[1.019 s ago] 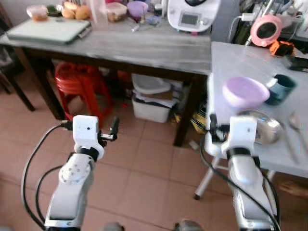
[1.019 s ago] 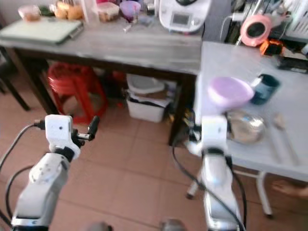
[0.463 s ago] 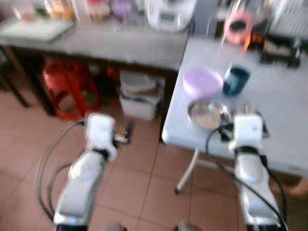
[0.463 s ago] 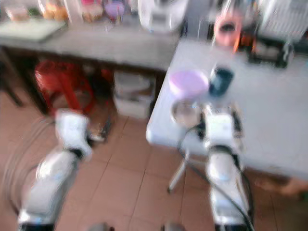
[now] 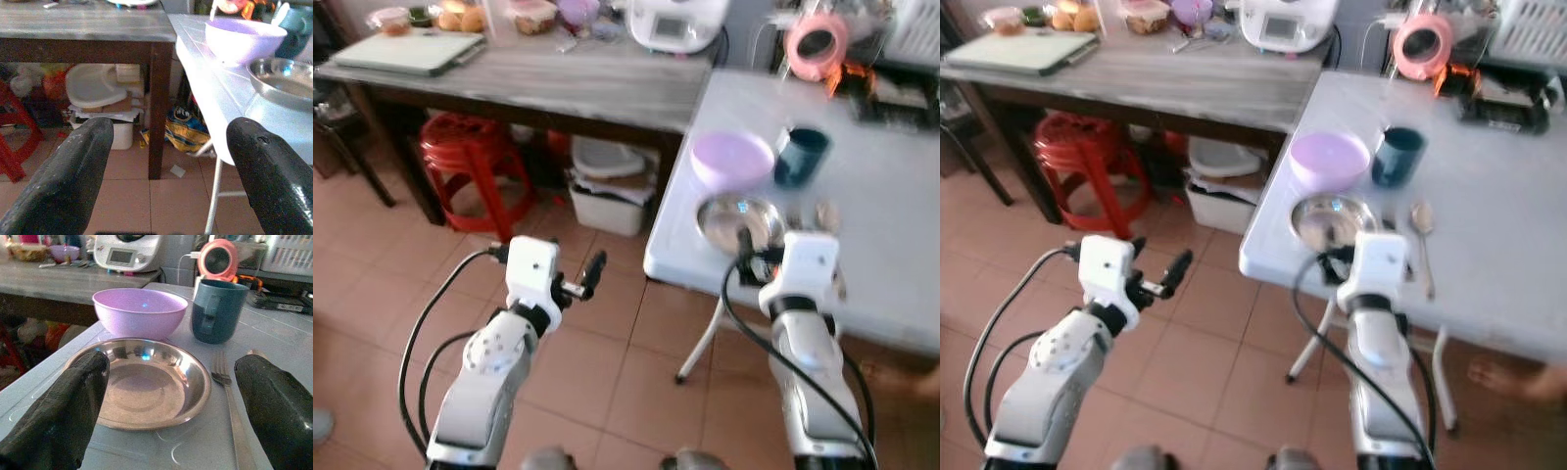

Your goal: Setting the table

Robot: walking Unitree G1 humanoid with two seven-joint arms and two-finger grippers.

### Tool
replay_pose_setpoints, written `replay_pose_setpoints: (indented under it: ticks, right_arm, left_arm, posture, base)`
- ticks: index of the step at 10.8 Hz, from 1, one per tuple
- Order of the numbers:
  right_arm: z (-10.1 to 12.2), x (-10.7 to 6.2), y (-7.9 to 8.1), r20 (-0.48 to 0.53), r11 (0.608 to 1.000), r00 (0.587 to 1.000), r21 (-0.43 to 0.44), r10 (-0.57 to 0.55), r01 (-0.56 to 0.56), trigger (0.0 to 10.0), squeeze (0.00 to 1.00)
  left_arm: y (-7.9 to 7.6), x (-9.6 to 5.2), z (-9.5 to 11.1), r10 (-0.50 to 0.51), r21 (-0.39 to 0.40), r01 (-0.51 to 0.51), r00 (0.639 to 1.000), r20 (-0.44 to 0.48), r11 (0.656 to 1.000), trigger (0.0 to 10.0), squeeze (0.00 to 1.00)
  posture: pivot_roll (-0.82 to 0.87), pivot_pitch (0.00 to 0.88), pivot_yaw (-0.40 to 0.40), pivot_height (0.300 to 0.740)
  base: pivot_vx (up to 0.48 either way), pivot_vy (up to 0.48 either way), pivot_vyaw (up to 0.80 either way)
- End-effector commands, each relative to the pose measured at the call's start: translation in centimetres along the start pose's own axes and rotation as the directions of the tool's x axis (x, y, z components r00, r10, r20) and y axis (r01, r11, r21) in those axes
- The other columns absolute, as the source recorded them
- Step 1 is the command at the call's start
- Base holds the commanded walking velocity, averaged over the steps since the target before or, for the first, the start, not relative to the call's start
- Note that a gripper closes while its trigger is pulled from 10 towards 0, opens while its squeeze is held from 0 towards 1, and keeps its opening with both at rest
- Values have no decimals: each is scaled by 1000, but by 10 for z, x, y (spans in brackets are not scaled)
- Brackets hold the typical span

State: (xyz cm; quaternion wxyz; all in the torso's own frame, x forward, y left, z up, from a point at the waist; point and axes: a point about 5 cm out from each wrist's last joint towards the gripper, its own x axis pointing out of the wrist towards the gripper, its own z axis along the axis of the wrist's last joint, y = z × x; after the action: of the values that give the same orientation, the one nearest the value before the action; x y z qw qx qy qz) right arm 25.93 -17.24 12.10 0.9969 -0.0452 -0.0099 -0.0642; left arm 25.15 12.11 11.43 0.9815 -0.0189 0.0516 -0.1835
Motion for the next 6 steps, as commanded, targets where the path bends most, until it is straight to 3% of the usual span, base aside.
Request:
replay_pose_setpoints:
  ticks: [1,2,5,6]
  right_arm:
    - [7,3,-1,32,1000,999,-8,-7,7,10000,0]
    - [11,5,-3,42,999,999,-1,-32,32,10000,0]
    - [7,7,-12,23,997,997,-14,-69,69,10000,0]
    - [9,7,-10,36,999,998,-24,-44,45,10000,0]
  left_arm:
    - [9,2,1,58,15,-58,998,5,998,10000,0]
    - [15,0,1,95,-6,-95,995,7,995,10000,0]
    - [16,2,6,133,-19,-133,990,37,991,10000,0]
    - [17,4,10,148,-19,-147,987,66,989,10000,0]
  posture:
    - [30,45,32,740]
    - [30,44,33,740]
    - [31,37,24,740]
    - [27,37,20,740]
  base:
    - [0,0,-800]
    - [0,0,0]
    - [0,0,-800]
    - [0,0,0]
